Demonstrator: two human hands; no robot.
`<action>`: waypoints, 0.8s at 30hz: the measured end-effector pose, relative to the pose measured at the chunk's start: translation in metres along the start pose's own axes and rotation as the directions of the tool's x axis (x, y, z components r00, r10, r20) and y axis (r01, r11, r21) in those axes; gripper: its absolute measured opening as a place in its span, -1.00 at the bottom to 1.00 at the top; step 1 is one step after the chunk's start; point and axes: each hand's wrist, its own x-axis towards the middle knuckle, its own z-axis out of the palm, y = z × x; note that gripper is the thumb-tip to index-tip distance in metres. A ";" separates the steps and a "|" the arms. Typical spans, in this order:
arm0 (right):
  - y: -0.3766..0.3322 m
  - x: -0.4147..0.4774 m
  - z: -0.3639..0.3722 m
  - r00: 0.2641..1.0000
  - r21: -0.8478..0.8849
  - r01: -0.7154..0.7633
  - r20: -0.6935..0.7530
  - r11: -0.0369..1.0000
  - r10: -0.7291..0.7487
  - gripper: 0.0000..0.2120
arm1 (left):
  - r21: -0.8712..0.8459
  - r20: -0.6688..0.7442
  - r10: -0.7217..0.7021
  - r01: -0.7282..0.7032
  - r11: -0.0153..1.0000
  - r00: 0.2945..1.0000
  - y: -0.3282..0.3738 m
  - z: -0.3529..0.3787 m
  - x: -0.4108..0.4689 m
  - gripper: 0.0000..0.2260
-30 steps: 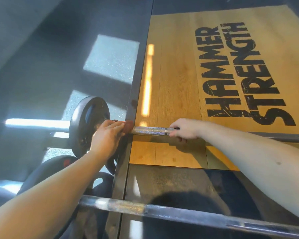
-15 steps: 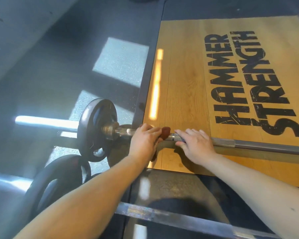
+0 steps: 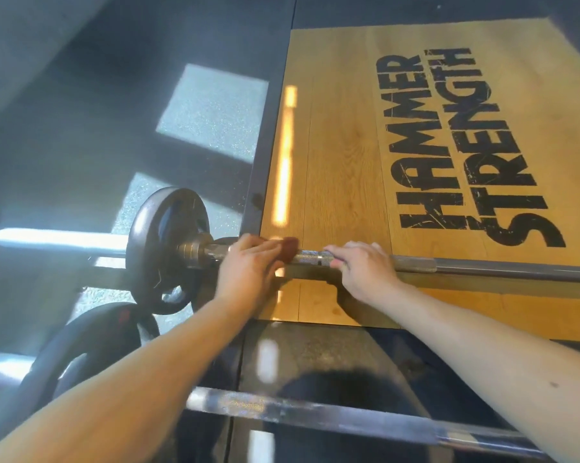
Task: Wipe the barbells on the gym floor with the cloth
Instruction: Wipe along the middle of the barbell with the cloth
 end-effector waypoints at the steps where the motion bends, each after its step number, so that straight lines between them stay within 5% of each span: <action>1: 0.000 0.000 0.002 1.000 0.005 -0.003 -0.022 1.000 0.003 -0.63 | -0.015 0.008 0.047 -0.047 0.999 0.999 0.020 0.005 0.006 -0.82; 5: 0.000 -0.003 0.010 0.986 -0.036 0.056 -0.157 0.998 -0.061 -0.67 | 0.036 0.040 0.168 -0.169 0.985 0.985 0.037 0.004 0.019 -0.82; 10: 0.002 -0.017 0.020 0.931 -0.145 0.171 -0.299 0.975 -0.208 -0.70 | 0.071 0.052 -0.001 -0.003 0.997 0.999 0.022 -0.007 0.021 -0.78; 13: 0.004 -0.003 -0.012 0.989 -0.054 0.146 0.014 0.988 -0.145 -0.62 | 0.071 0.056 -0.011 0.007 0.997 0.998 0.025 -0.006 0.019 -0.77; 17: 0.004 0.025 -0.046 0.896 -0.059 -0.035 0.441 0.998 0.057 -0.55 | 0.096 0.114 0.005 -0.016 0.995 0.994 0.013 -0.016 0.019 -0.72; 21: 0.003 0.021 -0.036 0.926 -0.029 -0.047 0.373 0.998 0.054 -0.72 | 0.139 0.052 -0.104 0.096 0.986 0.993 -0.026 -0.049 0.002 -0.76; 24: 0.005 0.007 -0.020 0.986 -0.045 -0.024 0.164 0.999 0.031 -0.68 | 0.161 -0.031 -0.163 0.166 0.973 0.986 -0.039 -0.058 -0.009 -0.79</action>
